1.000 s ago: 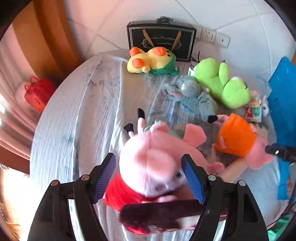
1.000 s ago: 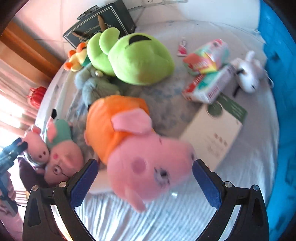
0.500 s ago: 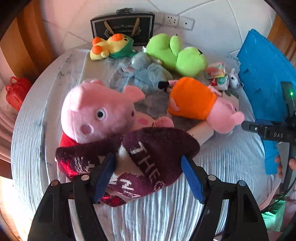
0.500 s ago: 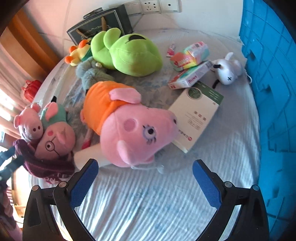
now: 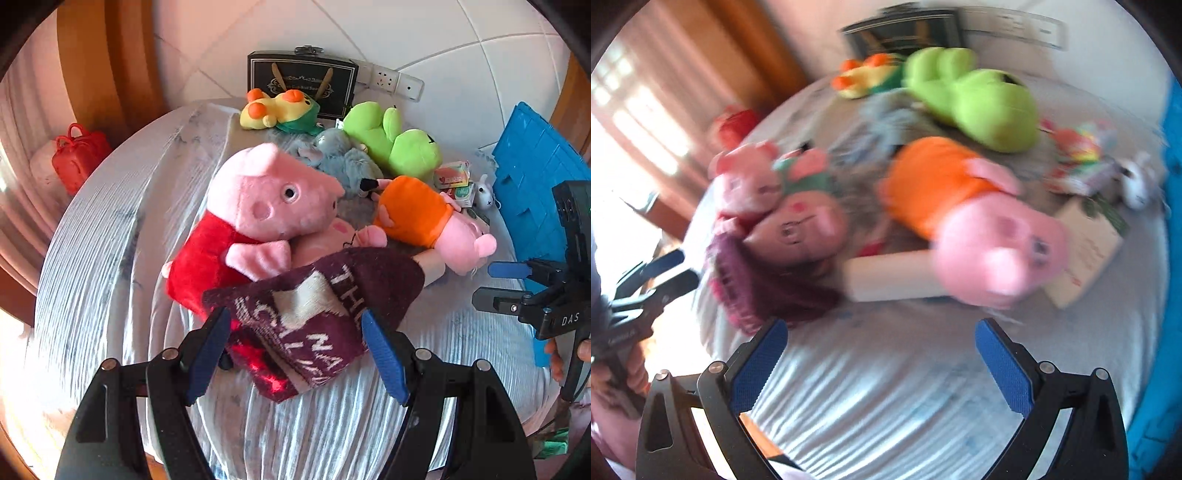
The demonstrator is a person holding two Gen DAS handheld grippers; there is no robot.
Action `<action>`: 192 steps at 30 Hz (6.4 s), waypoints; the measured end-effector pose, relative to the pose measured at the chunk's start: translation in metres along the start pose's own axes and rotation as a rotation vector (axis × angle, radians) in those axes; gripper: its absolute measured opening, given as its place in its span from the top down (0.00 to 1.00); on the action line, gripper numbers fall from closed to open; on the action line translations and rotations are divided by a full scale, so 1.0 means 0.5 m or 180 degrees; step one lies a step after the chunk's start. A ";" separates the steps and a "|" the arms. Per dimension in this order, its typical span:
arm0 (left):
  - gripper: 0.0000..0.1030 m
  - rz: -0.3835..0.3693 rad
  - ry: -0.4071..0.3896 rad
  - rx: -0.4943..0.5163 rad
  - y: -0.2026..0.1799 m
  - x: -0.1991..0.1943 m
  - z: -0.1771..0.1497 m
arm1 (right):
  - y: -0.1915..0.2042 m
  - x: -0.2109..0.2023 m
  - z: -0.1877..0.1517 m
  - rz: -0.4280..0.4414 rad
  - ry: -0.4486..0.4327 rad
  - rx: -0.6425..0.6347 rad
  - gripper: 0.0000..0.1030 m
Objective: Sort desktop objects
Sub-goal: 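Grasp the white paper roll with the right gripper while the left holds the plush and hat, then lift and carry the plush, hat and paper roll over the blue crate, then open both grippers to drop the plush, hat and paper roll into the crate, then move both grippers back to the toys on the bed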
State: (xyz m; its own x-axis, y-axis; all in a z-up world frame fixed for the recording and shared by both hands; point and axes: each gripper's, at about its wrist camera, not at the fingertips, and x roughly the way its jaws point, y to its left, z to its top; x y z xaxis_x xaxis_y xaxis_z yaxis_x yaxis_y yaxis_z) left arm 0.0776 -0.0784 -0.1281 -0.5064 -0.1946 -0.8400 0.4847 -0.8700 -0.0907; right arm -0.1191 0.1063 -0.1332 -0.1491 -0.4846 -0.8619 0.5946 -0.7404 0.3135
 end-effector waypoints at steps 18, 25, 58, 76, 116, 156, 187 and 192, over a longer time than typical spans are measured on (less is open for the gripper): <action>0.73 0.0028 0.0240 0.0069 -0.075 0.194 -0.036 | -0.139 -0.040 -0.037 -0.0739 -0.0116 0.0682 0.00; 0.84 0.0051 0.0091 -0.0209 -0.024 0.142 -0.032 | -0.126 -0.017 -0.074 -0.0497 -0.0056 0.0832 0.00; 0.84 -0.0074 -0.0580 0.0097 -0.078 -0.022 0.028 | -0.011 0.077 -0.021 -0.0679 -0.0603 0.0152 0.91; 0.85 -0.0343 -0.1204 0.0432 -0.246 -0.174 0.113 | 0.023 -0.286 -0.019 -0.0732 -0.1952 0.0007 0.92; 0.84 -0.1042 -0.0029 0.1722 -1.252 -0.142 0.287 | -0.588 -0.894 -0.239 -0.2103 -0.1968 0.1383 0.92; 0.49 -0.1000 -0.0112 0.2188 -1.190 -0.193 0.261 | -0.682 -0.815 -0.215 -0.1825 -0.1463 0.1661 0.00; 0.49 -0.0647 -0.0982 0.0875 -0.488 -0.139 0.143 | -0.071 -0.730 -0.213 -0.1696 -0.2743 0.0542 0.00; 0.49 -0.0530 -0.0762 0.0673 -0.383 -0.062 0.128 | -0.004 -0.636 -0.145 -0.1616 -0.2602 0.0239 0.00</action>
State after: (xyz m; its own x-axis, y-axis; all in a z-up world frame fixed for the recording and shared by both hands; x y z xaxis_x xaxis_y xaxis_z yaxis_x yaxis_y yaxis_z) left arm -0.0452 0.0653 -0.0505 -0.7309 -0.1210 -0.6717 0.2358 -0.9683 -0.0822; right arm -0.0154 0.2957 0.1114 -0.8955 -0.2521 -0.3668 0.2598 -0.9652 0.0291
